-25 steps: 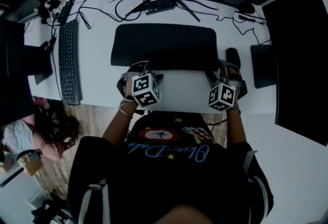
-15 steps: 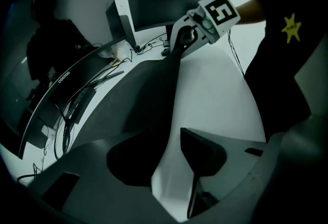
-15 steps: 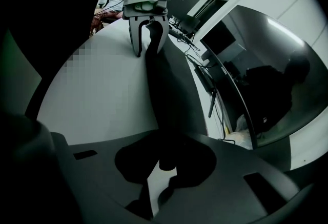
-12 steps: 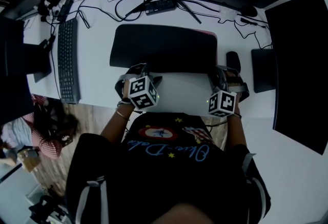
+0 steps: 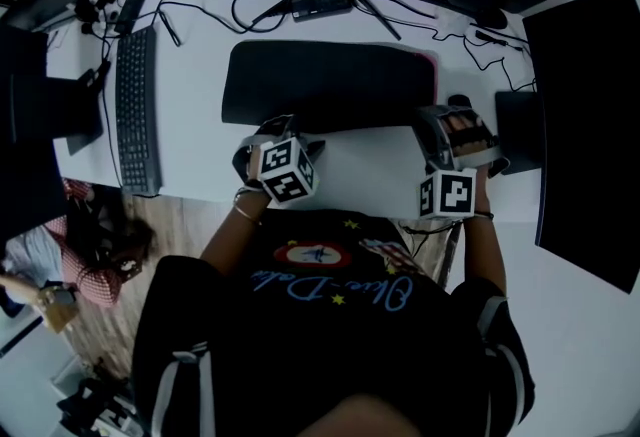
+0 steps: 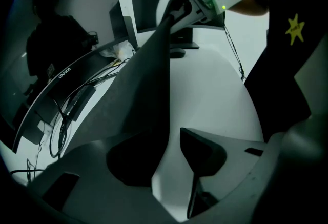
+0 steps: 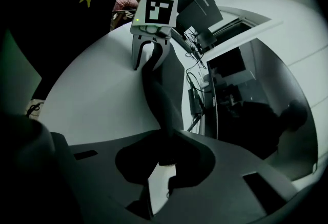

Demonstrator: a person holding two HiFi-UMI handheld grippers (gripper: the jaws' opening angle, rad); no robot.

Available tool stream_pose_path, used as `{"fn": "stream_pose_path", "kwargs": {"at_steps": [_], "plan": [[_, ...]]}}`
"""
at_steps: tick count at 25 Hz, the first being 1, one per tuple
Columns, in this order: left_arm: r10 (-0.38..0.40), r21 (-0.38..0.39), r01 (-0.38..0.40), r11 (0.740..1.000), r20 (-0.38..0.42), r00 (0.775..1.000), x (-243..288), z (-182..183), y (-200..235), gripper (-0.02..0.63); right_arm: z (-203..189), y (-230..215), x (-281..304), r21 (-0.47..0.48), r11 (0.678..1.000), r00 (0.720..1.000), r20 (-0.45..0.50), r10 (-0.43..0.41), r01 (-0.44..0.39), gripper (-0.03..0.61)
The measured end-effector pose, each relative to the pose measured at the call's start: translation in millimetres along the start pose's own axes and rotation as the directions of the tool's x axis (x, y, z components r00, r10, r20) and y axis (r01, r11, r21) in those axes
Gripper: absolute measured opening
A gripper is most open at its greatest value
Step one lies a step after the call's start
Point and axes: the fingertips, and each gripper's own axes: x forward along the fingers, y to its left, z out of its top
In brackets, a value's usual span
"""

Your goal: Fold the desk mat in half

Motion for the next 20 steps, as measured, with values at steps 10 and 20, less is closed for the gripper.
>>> {"fn": "stream_pose_path", "kwargs": {"at_steps": [10, 20], "plan": [[-0.029, 0.003, 0.029, 1.000, 0.088, 0.996, -3.1, 3.0, 0.0, 0.156, 57.5, -57.3, -9.7, -0.235, 0.971, 0.998, -0.029, -0.049, 0.041, 0.035], [-0.034, -0.128, 0.076, 0.989, 0.301, 0.953, -41.0, 1.2, 13.3, 0.161, 116.5, -90.1, 1.3, -0.468, 0.883, 0.999, -0.027, -0.037, 0.020, 0.035]]}}
